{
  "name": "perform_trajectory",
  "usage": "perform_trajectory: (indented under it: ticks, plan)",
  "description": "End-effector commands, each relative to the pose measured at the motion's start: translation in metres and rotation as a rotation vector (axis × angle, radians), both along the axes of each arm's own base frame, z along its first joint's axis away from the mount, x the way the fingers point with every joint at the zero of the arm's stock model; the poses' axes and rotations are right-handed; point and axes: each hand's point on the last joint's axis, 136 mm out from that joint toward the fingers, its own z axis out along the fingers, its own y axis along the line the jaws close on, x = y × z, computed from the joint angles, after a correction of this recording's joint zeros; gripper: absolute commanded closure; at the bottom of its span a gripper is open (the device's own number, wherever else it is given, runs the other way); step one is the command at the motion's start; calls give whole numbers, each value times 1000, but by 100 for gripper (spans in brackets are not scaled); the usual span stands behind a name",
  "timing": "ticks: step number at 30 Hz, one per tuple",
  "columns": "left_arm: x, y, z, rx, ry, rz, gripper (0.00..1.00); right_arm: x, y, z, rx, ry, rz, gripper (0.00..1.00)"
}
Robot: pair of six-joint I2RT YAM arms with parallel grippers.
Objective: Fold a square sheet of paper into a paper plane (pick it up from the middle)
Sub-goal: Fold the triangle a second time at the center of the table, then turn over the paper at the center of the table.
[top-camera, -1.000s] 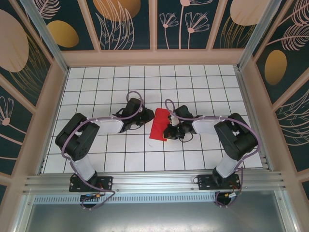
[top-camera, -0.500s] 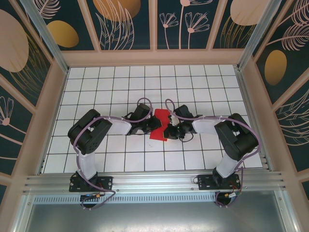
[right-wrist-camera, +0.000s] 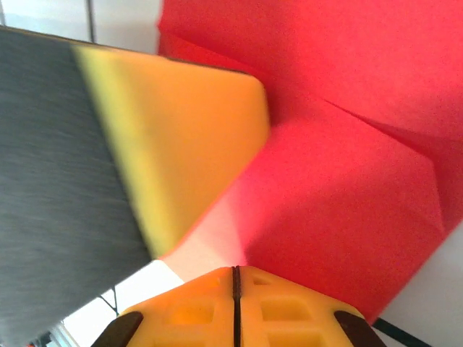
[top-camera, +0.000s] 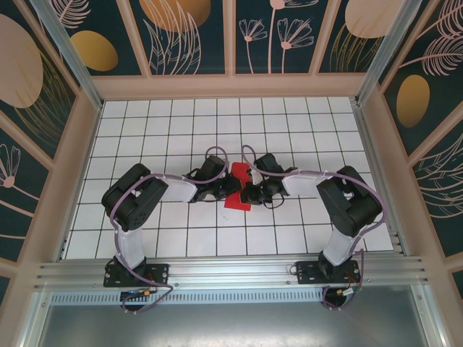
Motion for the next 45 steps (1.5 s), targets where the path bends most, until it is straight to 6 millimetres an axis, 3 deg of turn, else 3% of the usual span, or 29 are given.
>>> perform_trajectory:
  ticks: [1, 12, 18, 24, 28, 33, 45]
  plan:
    - [-7, 16, -22, 85, 32, 20, 88, -17, -15, -15, -47, 52, -7, 90]
    - [-11, 26, -34, 143, 52, 32, 90, -47, -32, -13, -21, 89, 2, 89]
    - [-10, 23, -26, 120, 39, 27, 90, -52, -44, -10, -10, 86, -22, 88]
    - [-4, 10, 20, 20, -44, 0, 82, -12, -43, 32, 34, -98, -111, 83]
    - [-1, 11, 46, -5, -91, 17, 78, 17, -47, 46, 42, -158, -185, 67]
    - [-3, 16, 47, 4, -93, 26, 80, 32, -37, 46, 63, -167, -196, 57]
    - [-8, 18, 36, 12, -71, 20, 85, 43, -25, 34, 59, -153, -200, 53]
